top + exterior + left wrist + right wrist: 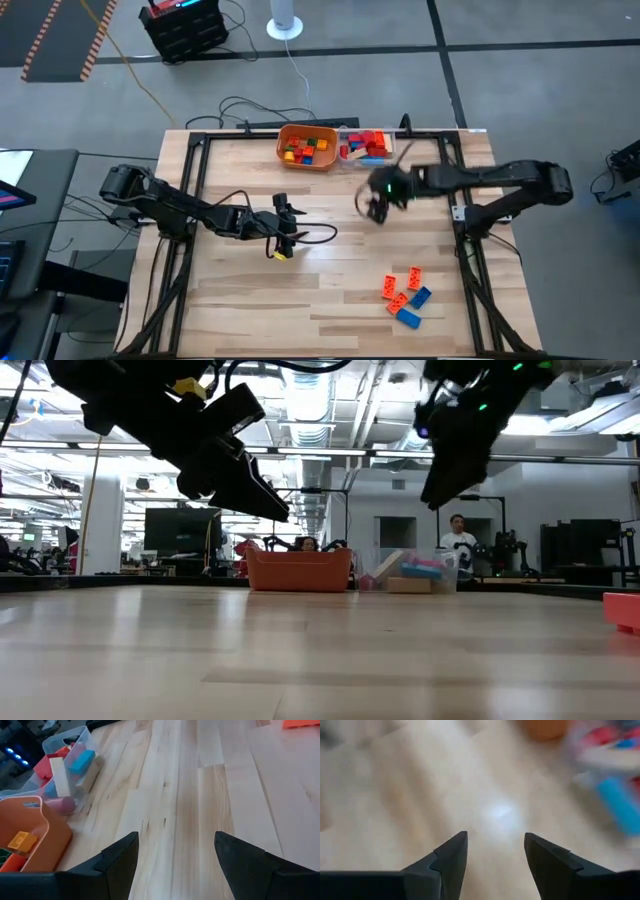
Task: Sort blocks by size
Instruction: Put the bottom right orange game piece into the transparent bin
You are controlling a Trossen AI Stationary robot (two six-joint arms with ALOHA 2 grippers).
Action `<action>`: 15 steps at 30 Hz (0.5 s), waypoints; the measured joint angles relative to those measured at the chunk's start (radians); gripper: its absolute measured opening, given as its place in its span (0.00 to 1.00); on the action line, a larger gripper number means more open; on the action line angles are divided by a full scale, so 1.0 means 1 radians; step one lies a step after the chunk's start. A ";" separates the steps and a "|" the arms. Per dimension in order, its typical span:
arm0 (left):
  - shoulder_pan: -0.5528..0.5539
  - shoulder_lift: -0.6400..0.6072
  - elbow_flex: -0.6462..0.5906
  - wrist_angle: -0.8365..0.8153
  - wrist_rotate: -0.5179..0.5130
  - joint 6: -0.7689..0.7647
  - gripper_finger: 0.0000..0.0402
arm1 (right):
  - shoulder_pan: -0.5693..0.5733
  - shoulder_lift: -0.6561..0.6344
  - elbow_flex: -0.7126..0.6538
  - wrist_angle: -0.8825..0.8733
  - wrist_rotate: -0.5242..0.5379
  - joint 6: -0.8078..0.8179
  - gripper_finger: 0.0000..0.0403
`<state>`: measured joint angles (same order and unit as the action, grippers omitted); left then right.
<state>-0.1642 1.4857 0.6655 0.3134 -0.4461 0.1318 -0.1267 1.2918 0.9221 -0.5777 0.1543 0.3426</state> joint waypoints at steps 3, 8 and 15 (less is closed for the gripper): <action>0.000 0.000 0.000 0.006 0.000 0.012 0.63 | 0.146 0.004 -0.012 -0.046 0.000 0.116 0.56; 0.000 -0.001 0.000 0.033 0.000 0.022 0.63 | 0.375 0.005 -0.012 -0.127 0.000 0.388 0.56; 0.003 -0.001 0.000 0.054 0.001 0.065 0.63 | 0.617 0.005 -0.011 -0.243 0.028 0.811 0.56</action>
<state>-0.1612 1.4845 0.6655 0.3671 -0.4454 0.1967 0.4904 1.2972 0.9112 -0.8203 0.1821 1.1534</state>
